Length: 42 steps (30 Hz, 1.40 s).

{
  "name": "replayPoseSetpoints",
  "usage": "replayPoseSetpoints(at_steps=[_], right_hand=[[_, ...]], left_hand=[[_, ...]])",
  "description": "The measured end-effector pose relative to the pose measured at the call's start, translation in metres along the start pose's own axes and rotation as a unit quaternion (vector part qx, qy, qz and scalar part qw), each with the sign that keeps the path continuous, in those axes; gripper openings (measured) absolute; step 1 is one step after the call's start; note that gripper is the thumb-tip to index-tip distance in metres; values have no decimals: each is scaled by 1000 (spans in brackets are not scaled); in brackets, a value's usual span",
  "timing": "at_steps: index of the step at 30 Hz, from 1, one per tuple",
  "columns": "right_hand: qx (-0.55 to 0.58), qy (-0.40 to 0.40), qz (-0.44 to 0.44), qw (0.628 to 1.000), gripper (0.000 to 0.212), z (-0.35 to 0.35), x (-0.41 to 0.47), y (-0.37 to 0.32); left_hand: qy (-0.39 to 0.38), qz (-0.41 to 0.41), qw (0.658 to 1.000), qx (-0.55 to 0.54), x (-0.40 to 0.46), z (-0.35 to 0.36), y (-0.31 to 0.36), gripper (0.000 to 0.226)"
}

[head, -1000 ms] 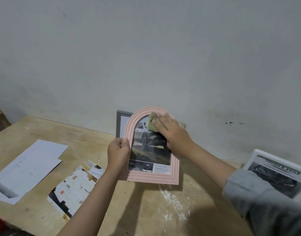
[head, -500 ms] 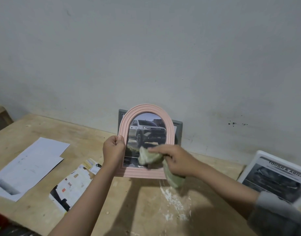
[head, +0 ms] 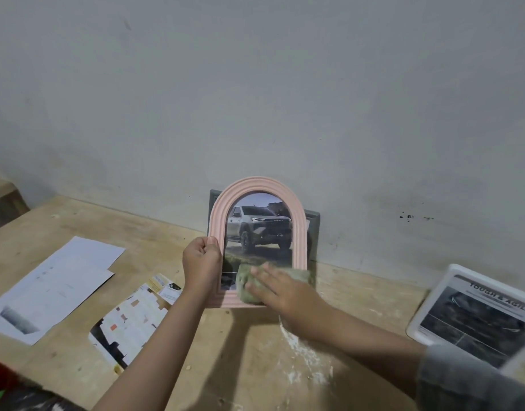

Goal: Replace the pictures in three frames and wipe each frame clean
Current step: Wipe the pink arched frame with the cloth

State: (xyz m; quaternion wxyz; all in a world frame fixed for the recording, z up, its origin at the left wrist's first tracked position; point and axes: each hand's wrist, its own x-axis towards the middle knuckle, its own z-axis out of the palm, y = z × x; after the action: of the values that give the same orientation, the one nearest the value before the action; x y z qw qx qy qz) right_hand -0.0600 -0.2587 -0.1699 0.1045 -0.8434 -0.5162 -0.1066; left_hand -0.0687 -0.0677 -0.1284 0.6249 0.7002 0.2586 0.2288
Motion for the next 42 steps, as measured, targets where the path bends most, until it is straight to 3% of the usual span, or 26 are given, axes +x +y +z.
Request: replayPoseSetpoints(at_steps=[4,7,10,12,14,17,20,24,27,30,32,34,37,42], right_hand=[[249,-100,86,959,58,-44,1,-8],[327,-18,164,931,61,-69,16,14],[170,142,177,959,68,-75,33,40],[36,173,174,969,76,-72,45,49],[-32,159,150,975,87,-60,54,48],[-39,120,104,987,93,-37,57,26],[-1,87,54,995,77,-23,46,-1],[80,-26,-38,996,58,-15,28,-23],[242,-139,25,960,59,-43,27,-24],[321,-53,119,938,57,-73,41,-8],[251,53,127,958,63,-80,53,9],[137,105,138,975,74,-74,62,22],[22,119,98,988,81,-59,67,16],[-24,85,-22,996,60,-20,45,-27]], left_hand=[[-15,27,999,37,-8,1,-6,34],[-15,-4,999,27,-7,0,-15,35],[-27,-24,999,12,-9,-1,-12,30],[-22,-13,1000,3,-15,-1,-6,32],[-16,-1,1000,-11,-19,2,0,34],[-16,29,999,-1,-20,2,4,34],[-5,12,1000,-12,-15,-3,-2,31],[8,-26,999,-33,-11,-13,-10,30],[4,29,999,29,-11,-18,-15,31],[7,49,998,41,-13,-19,-23,31],[11,47,998,30,-13,-19,-26,30],[4,47,999,11,-16,-19,-22,29],[-6,32,999,-29,-21,-15,-15,33],[27,-45,991,-123,-19,-15,-8,26]])
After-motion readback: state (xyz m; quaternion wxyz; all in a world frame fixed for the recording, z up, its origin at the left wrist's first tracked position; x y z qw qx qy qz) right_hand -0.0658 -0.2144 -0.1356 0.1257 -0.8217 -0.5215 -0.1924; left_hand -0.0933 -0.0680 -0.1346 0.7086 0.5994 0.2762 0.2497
